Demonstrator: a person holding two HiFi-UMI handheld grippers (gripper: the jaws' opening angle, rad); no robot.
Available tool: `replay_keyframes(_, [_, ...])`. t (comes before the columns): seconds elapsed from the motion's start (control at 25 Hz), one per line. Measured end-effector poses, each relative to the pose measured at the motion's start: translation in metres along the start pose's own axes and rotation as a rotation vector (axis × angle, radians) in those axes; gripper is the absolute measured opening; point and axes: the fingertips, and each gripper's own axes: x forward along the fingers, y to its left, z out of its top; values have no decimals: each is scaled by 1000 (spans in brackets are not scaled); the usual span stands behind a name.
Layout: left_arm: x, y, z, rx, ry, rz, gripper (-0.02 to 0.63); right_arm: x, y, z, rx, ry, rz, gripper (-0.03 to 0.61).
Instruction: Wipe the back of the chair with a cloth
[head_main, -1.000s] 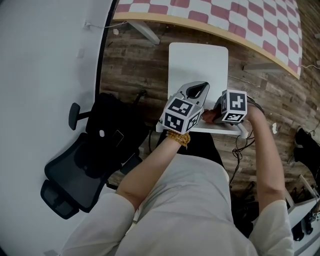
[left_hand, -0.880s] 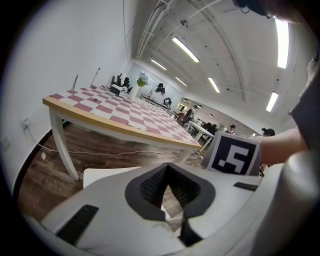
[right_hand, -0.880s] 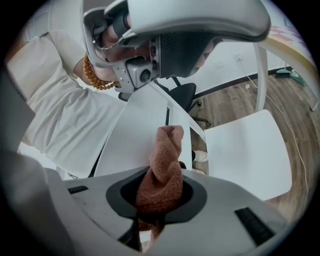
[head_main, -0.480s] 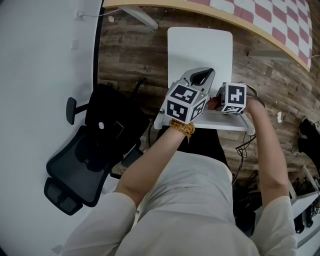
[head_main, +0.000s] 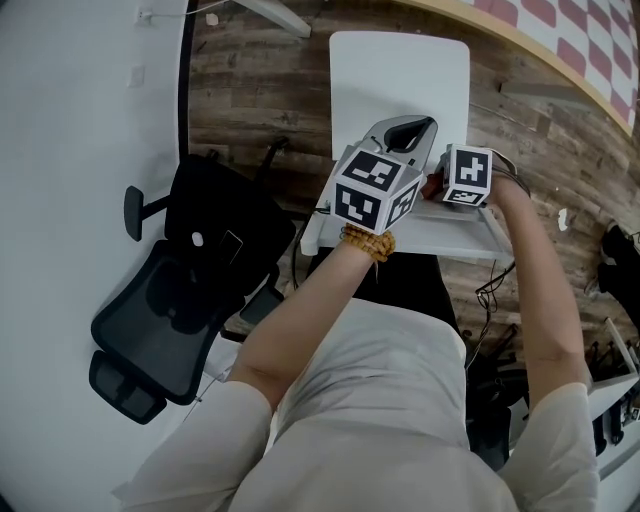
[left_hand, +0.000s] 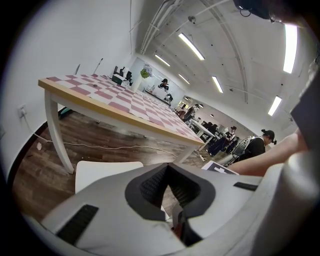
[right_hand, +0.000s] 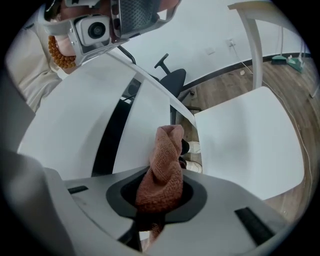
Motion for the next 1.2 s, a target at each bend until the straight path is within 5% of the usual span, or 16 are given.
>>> replay_keyframes(0.4, [-3,1,-3,-14,1,1,15,-3,7,-4,16,12,18,84])
replay_keyframes(1.2, [-34,-43,30,18,-41,-33,15,-88,100,29,-45,-77,92,84])
